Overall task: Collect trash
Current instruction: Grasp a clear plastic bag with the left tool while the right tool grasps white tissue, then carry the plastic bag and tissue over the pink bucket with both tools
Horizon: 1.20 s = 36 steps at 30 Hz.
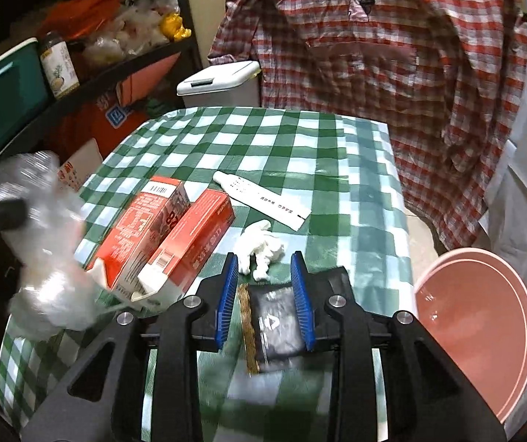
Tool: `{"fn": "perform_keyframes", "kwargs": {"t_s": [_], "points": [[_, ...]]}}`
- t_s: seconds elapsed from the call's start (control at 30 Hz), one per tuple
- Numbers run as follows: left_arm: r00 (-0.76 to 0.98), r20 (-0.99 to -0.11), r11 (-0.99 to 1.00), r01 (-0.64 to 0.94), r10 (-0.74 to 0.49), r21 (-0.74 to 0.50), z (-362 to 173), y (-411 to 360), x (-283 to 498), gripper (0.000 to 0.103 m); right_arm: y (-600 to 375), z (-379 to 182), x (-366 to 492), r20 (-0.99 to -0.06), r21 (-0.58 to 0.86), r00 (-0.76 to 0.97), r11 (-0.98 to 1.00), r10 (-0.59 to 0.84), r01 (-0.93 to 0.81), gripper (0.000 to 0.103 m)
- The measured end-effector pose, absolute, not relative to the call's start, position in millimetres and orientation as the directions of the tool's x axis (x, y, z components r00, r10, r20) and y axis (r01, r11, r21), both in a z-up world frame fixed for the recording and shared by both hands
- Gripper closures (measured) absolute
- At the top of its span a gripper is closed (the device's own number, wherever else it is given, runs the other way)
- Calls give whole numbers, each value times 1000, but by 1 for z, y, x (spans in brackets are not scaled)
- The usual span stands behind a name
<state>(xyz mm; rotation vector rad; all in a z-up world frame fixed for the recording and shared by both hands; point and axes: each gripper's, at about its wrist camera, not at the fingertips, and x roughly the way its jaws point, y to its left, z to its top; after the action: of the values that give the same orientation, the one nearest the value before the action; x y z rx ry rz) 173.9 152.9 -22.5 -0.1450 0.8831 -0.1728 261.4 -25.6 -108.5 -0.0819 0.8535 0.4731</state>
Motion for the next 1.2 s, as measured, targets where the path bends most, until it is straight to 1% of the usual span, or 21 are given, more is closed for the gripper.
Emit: {"fn": "perform_keyframes", "kwargs": {"t_s": [0.17, 0.23, 0.33, 0.43, 0.5, 0.53, 0.57, 0.6, 0.7, 0.83, 0.97, 1.07, 1.2], "points": [[680, -716, 983, 40, -160, -181, -3, 166, 168, 103, -11, -123, 277, -757, 114, 547, 897, 356, -427, 72], [701, -703, 988, 13, -121, -157, 1, 169, 167, 103, -6, -128, 284, -763, 116, 541, 898, 354, -424, 72], [721, -687, 986, -31, -89, -161, 3, 177, 169, 103, -2, -136, 297, -777, 137, 524, 907, 349, -399, 67], [738, -672, 984, -72, -56, -161, 5, 183, 171, 103, 0, -140, 302, -786, 149, 509, 906, 352, -396, 67], [745, -666, 983, -98, -32, -157, 6, 185, 173, 103, 4, -140, 300, -786, 137, 508, 902, 351, -410, 72], [748, -664, 980, -115, -22, -163, 7, 187, 175, 103, 5, -140, 299, -786, 134, 508, 899, 353, -417, 83], [749, -662, 977, -128, -17, -170, 8, 189, 176, 103, 6, -139, 297, -783, 126, 512, 896, 354, -427, 87], [750, -661, 974, -139, -13, -177, 9, 190, 176, 103, 6, -137, 296, -779, 121, 518, 895, 354, -430, 89], [757, -654, 965, -171, -2, -200, 14, 192, 180, 103, 5, -126, 289, -762, 116, 535, 889, 365, -442, 91], [766, -643, 968, -172, 17, -180, 20, 183, 184, 103, -1, -103, 275, -740, 98, 561, 884, 372, -456, 91], [769, -639, 972, -156, 9, -174, 22, 172, 186, 103, -18, -68, 259, -699, 96, 605, 888, 381, -449, 91], [770, -638, 970, -144, -16, -198, 25, 166, 187, 103, -36, -39, 249, -664, 107, 639, 895, 389, -433, 91], [782, -622, 975, -119, -24, -187, 32, 151, 185, 103, -65, -4, 234, -617, 77, 693, 904, 374, -419, 91]]}}
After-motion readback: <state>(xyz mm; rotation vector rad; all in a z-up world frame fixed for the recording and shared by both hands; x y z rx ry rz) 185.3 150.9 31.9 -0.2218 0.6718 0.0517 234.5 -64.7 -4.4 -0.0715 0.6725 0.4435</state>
